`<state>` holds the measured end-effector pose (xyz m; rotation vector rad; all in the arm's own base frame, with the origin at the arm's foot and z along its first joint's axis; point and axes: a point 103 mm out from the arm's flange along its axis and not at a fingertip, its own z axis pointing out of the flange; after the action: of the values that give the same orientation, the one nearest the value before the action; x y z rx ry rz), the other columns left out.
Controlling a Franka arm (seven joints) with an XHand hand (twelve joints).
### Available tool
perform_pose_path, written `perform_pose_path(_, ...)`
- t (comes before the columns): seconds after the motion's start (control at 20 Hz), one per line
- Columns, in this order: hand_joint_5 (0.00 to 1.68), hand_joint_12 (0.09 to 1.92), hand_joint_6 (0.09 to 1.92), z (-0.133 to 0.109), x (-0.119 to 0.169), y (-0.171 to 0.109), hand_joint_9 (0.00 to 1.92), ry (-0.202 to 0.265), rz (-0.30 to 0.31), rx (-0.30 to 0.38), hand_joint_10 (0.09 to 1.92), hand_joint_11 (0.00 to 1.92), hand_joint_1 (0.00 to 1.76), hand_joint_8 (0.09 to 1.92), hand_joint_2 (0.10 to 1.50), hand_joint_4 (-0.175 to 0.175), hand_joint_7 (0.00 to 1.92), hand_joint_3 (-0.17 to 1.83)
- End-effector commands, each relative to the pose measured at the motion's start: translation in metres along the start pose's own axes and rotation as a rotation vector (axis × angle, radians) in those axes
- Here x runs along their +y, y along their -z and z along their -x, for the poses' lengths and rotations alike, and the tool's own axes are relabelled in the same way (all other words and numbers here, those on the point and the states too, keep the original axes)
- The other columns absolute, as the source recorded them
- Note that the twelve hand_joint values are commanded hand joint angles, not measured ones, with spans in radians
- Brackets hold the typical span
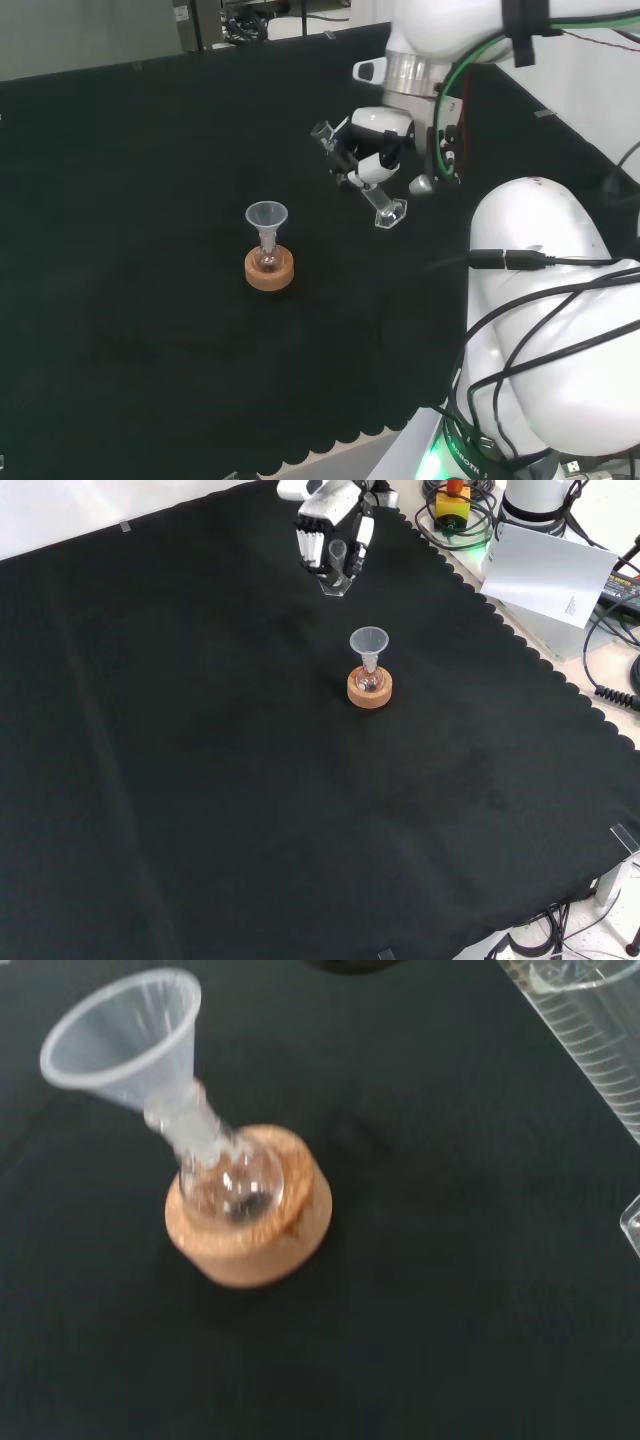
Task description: Pour the water from the graduated cylinder into the round-bottom flask.
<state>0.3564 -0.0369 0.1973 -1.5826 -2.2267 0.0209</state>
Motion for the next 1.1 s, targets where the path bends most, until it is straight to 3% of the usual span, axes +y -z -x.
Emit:
perform_pose_path(0.05,0.99,0.79,0.99,-0.007,-0.001,-0.012,1.37,-0.03,-0.173,-0.111,0.15,1.18,1.26,0.97,1.11,-0.175,1.02,0.0)
perform_pose_path(1.1,0.99,0.78,0.99,-0.031,0.014,-0.019,1.38,-0.053,-0.417,-0.317,0.14,1.19,1.26,0.97,1.1,-0.175,1.02,0.0)
